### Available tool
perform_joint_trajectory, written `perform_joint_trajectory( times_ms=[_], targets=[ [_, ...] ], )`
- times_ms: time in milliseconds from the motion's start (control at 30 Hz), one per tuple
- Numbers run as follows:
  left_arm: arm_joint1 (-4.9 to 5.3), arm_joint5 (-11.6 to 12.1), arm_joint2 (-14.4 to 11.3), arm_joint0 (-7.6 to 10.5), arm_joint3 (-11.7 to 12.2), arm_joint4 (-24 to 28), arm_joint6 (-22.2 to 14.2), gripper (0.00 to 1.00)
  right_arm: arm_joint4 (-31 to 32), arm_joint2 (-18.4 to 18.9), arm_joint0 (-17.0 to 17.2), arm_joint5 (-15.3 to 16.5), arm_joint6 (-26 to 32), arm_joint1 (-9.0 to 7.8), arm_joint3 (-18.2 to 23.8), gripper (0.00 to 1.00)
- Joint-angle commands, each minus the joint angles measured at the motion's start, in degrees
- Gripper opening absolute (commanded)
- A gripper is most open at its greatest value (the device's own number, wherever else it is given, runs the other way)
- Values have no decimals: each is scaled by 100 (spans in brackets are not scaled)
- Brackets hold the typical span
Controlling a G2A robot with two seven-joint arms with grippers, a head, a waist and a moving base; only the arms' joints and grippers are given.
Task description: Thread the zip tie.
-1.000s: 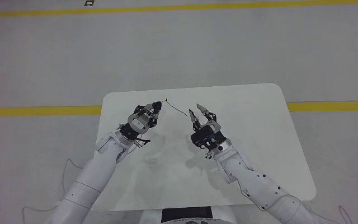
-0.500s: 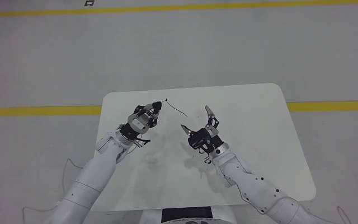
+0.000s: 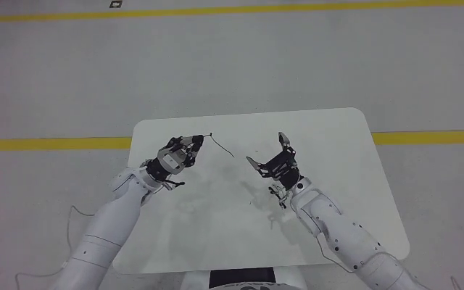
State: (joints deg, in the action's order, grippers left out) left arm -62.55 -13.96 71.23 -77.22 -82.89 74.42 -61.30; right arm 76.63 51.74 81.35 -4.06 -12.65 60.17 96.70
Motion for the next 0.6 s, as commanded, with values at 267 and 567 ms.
perform_joint_trajectory(
  times_ms=[267,567],
  targets=[
    [6,-173,-43,-56,-25,-27,20,0,-278,91,72,-90,55,34,-68,100],
    [104,-552,58,-108,-49,-228,-484,0,-906,658,318,19,41,36,25,100]
  ],
)
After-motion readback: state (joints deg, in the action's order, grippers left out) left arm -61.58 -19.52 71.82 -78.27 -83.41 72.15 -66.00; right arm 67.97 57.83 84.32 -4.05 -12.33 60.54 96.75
